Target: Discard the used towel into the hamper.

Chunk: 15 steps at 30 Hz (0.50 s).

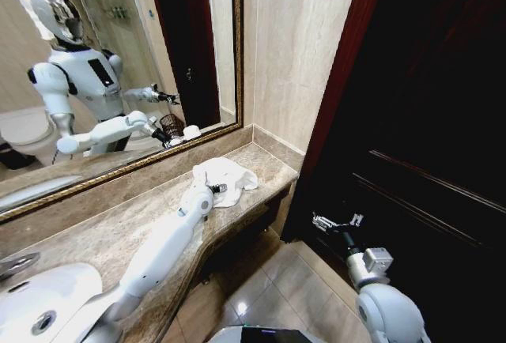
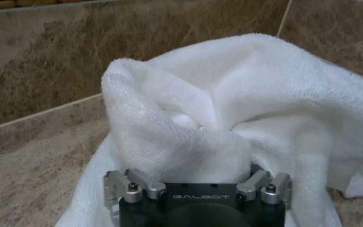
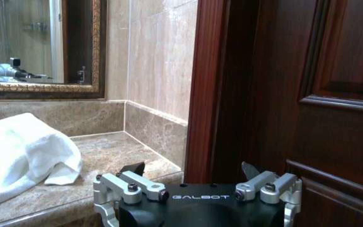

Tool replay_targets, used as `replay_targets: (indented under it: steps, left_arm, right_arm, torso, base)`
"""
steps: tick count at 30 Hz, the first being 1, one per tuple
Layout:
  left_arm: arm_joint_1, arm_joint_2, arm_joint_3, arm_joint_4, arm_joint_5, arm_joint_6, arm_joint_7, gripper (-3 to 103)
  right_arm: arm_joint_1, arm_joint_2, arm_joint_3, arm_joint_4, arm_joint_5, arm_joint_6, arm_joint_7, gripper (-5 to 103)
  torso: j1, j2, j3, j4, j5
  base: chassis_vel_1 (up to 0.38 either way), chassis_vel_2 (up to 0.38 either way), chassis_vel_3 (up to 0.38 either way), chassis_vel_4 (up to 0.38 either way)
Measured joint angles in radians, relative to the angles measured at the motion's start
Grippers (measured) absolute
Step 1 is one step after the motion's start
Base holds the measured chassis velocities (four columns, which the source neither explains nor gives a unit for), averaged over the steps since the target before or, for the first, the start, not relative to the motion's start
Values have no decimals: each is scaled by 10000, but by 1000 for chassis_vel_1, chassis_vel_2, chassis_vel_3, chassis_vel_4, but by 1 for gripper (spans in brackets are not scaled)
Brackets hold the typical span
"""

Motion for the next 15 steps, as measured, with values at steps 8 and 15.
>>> replay_targets:
  steps: [8,15]
  left_arm:
    - [98,99,-112,-11,135,-314,330,68]
    - [179,146,-186,-168,157,-479,350,41]
  right_arm:
    - [84,4,-99,-71,-7,21,40,100]
    - [148,-18,-166,-76,-18,17,75,100]
  torso:
    - [0,0,1,0,-1]
    - [0,0,1,0,-2]
  base:
    - [0,0,0,0]
    - [0,0,0,0]
